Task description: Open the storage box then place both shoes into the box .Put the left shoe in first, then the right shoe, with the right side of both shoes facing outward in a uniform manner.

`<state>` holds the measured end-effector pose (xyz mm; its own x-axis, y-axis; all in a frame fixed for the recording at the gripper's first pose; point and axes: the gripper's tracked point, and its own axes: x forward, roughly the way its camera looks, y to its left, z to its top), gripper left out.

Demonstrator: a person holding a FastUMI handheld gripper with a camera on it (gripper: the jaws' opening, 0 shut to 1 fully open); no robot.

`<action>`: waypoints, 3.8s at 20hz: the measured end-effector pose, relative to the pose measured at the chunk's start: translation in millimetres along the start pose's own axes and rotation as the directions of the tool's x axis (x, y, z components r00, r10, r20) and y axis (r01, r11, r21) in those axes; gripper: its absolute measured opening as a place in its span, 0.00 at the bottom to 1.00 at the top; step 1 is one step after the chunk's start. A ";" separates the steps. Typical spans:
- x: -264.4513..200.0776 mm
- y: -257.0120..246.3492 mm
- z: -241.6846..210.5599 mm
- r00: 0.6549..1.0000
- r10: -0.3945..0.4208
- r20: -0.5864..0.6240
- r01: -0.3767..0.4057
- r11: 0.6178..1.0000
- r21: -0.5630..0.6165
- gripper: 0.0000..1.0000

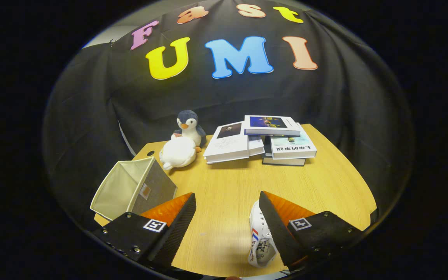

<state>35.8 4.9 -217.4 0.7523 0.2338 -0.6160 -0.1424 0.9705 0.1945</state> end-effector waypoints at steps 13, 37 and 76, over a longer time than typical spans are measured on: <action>24.6 -100.6 -94.5 0.976 -0.114 -0.185 0.121 0.992 0.022 0.99; 44.1 -91.1 -159.6 0.904 -0.127 -0.409 0.181 0.979 0.097 0.22; 19.1 175.5 3.7 0.954 0.111 -0.279 -0.080 0.990 0.118 0.00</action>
<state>27.5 179.5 -192.2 0.5224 0.3467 -0.7790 -0.1250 0.9349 0.3323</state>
